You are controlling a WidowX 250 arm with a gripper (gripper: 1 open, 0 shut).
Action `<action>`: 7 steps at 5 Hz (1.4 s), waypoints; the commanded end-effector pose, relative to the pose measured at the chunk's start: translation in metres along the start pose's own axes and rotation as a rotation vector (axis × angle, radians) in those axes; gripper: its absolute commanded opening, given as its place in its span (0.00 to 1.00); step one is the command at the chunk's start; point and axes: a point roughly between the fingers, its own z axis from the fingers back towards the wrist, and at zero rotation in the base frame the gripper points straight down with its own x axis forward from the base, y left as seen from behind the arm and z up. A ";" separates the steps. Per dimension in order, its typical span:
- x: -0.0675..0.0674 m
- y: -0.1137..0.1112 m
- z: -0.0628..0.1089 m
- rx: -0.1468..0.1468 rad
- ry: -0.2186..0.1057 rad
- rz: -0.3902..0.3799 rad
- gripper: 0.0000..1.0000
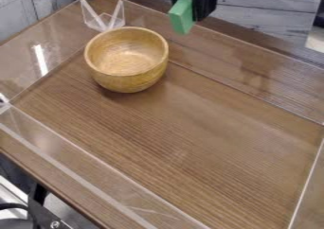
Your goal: Put the green block in the brown bowl
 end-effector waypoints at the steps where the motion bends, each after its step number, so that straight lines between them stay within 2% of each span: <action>1: 0.000 -0.005 0.021 0.009 -0.091 -0.041 0.00; 2: 0.000 -0.006 0.021 0.010 -0.107 -0.053 0.00; 4: -0.013 0.023 0.021 0.018 -0.115 -0.038 0.00; 5: -0.023 0.044 0.018 0.021 -0.118 -0.043 0.00; 6: -0.031 0.067 0.010 0.024 -0.122 -0.054 0.00; 7: -0.032 0.076 -0.004 0.028 -0.126 -0.062 0.00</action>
